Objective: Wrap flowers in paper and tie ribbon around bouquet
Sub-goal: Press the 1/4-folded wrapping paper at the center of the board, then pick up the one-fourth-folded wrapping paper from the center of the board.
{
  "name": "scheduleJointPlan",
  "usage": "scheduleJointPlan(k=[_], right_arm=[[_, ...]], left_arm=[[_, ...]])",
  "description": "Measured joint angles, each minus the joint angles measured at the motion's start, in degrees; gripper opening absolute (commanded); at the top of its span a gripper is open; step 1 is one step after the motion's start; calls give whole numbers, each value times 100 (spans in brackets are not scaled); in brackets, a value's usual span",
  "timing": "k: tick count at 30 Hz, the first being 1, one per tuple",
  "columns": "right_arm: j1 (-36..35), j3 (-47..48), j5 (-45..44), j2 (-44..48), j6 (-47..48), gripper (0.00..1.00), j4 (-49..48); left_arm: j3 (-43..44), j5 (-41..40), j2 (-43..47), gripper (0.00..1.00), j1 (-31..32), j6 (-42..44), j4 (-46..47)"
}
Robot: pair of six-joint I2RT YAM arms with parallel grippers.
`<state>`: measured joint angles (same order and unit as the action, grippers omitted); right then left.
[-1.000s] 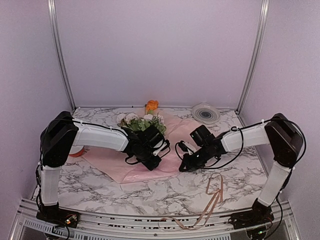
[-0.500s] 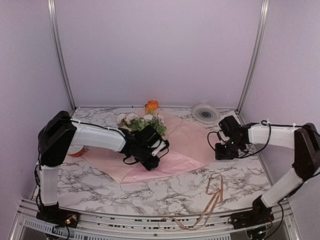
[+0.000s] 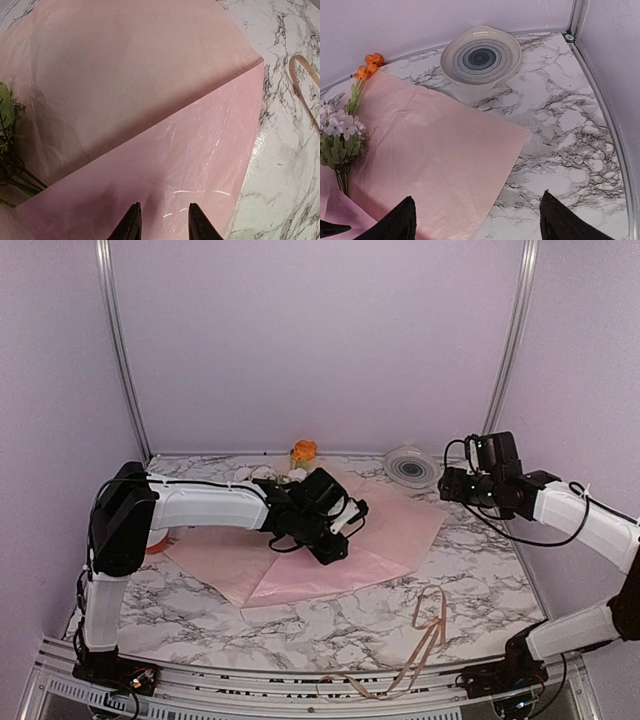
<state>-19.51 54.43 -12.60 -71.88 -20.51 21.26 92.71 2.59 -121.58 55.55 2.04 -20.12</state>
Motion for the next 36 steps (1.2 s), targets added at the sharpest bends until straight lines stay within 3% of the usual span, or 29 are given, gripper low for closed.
scheduleJointPlan(k=[5, 9, 13, 21, 27, 36], right_arm=[[24, -63, 658, 61, -492, 60, 52], [-522, -562, 815, 120, -1056, 59, 284], [-1008, -1211, 1296, 177, -1801, 58, 313], [-1029, -1635, 1899, -269, -3016, 54, -138], [-1038, -1513, 2105, -1137, -3202, 52, -199], [-1040, -1130, 2175, -1554, -3235, 47, -142]], left_arm=[[636, 107, -612, 32, 50, 13, -59], [813, 197, -1051, 32, 50, 17, -219], [1045, 249, -1137, 32, 50, 9, -262], [1051, 249, -1187, 32, 50, 52, -328], [1051, 240, -1187, 33, 50, 127, -332], [1049, 382, -1187, 33, 50, 188, -332]])
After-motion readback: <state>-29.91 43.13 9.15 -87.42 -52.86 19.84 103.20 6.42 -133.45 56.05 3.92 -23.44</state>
